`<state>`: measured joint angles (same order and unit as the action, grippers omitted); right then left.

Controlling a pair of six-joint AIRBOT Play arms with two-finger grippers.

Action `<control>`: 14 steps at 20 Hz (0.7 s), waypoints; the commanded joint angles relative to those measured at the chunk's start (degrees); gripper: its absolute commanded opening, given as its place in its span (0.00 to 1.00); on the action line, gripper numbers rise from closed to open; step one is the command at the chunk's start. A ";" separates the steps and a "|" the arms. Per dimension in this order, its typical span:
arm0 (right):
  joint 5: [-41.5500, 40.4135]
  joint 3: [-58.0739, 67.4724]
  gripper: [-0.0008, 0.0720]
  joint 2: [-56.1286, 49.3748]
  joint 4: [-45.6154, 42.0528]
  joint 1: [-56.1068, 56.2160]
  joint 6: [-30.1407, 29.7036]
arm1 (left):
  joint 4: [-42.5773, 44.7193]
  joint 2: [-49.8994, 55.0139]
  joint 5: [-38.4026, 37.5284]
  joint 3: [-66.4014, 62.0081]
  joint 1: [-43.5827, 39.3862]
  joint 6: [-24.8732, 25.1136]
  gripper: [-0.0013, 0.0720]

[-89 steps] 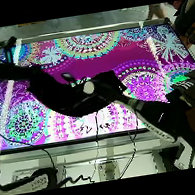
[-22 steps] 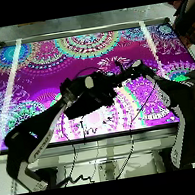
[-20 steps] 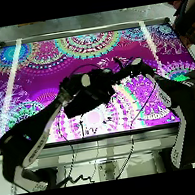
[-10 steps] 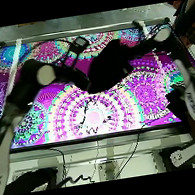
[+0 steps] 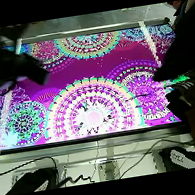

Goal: Fold the clothes and pants, and hang the long-sleeved shirts on hangers.

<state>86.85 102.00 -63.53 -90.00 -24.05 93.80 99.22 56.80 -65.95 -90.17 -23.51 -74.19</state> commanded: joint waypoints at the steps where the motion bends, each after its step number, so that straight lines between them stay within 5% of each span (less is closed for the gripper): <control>1: 13.22 -0.02 0.04 7.72 -12.63 -15.45 2.14 | 2.12 -2.25 0.04 0.04 8.13 -1.70 0.03; 6: 16.00 -0.02 0.04 11.52 -12.81 -36.02 1.33 | 2.12 -2.12 0.11 0.04 11.58 -1.68 0.03; 7: 15.65 -0.02 0.14 11.82 -12.66 -38.23 2.08 | 2.12 -2.12 0.11 0.04 11.58 -1.68 0.03; 9: 15.56 -0.02 0.80 12.20 -12.68 -40.89 4.31 | 2.12 -2.12 0.11 0.04 11.58 -1.68 0.03; 10: 15.54 -0.02 0.97 12.20 -12.66 -41.44 4.35 | 2.12 -2.12 0.11 0.04 11.58 -1.68 0.03; 14: 15.41 -0.04 0.95 12.09 -11.56 -41.42 4.42 | 2.12 -2.12 0.11 0.04 11.56 -1.68 0.03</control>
<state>101.95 101.95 -51.68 -102.10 -64.07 97.62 101.27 54.72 -65.87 -90.13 -12.10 -75.90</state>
